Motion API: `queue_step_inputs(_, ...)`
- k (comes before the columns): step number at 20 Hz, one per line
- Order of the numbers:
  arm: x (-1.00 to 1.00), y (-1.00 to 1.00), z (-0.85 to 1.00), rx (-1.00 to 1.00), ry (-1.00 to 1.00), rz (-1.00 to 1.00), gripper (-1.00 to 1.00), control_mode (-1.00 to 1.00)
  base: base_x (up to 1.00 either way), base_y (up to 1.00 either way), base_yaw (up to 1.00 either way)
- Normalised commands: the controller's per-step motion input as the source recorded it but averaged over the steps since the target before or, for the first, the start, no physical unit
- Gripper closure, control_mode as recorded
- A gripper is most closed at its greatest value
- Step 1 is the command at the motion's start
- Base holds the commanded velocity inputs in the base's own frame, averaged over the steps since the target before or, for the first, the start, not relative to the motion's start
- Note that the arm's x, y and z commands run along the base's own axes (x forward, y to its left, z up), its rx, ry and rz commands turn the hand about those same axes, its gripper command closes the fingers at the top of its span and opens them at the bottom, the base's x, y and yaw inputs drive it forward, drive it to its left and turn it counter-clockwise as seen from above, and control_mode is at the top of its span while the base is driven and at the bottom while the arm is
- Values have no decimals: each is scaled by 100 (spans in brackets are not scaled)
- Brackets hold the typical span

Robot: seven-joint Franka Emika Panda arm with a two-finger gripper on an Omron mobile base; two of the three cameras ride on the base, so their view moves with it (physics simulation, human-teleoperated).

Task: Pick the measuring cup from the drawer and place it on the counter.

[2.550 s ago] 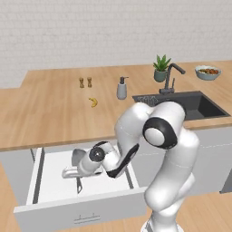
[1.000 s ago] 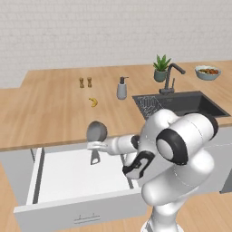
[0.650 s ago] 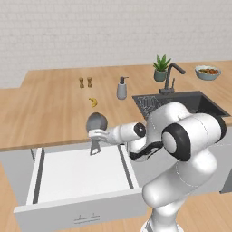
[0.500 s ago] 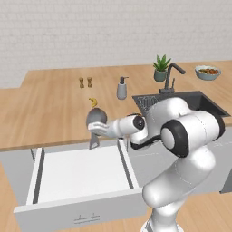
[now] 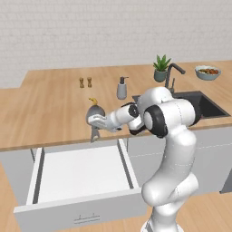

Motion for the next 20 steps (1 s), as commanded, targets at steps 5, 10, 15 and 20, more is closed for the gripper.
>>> queue_step_inputs(5,99,0,0,-2,10,-3,100,-100,0,0,0)
queue_step_inputs(10,100,0,0,-2,6,-4,100,-100,0,0,0)
queue_step_inputs(15,81,0,0,-3,5,-2,-100,-100,0,0,0)
queue_step_inputs(20,57,-5,0,-2,8,0,-100,-100,0,0,0)
